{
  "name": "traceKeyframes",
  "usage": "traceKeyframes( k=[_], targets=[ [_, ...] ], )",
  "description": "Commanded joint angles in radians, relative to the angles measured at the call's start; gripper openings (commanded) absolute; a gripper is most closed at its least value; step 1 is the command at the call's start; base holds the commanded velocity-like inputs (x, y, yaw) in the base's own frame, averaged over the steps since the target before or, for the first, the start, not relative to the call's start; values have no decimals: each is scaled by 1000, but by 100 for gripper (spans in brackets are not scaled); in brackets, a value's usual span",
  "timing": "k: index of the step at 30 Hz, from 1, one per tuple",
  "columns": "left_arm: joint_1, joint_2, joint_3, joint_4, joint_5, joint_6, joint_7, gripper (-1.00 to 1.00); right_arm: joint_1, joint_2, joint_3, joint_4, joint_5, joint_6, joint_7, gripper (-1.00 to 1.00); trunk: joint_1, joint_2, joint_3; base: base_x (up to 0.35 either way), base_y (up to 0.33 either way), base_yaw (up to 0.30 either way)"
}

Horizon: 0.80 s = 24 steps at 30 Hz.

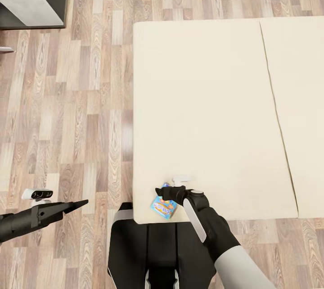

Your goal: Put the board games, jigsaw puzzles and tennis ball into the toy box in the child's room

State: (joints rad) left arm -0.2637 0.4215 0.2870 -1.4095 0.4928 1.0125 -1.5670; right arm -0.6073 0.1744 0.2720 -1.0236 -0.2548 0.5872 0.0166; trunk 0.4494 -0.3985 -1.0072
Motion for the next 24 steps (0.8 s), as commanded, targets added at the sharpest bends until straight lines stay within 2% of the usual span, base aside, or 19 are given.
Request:
traceKeyframes(
  k=[1,13,24],
  targets=[
    [0,0,0,0,0,11,-4,100,0,0,0,-1,0,5,2,100,1,-2,-1,0,10,0],
    [0,0,0,0,1,9,-4,100,0,0,-1,-1,3,8,-2,100,1,-2,-1,0,2,0],
    [0,1,0,3,1,9,-4,100,12,0,-4,-25,2,41,-3,100,1,-2,-1,0,0,0]
  ],
)
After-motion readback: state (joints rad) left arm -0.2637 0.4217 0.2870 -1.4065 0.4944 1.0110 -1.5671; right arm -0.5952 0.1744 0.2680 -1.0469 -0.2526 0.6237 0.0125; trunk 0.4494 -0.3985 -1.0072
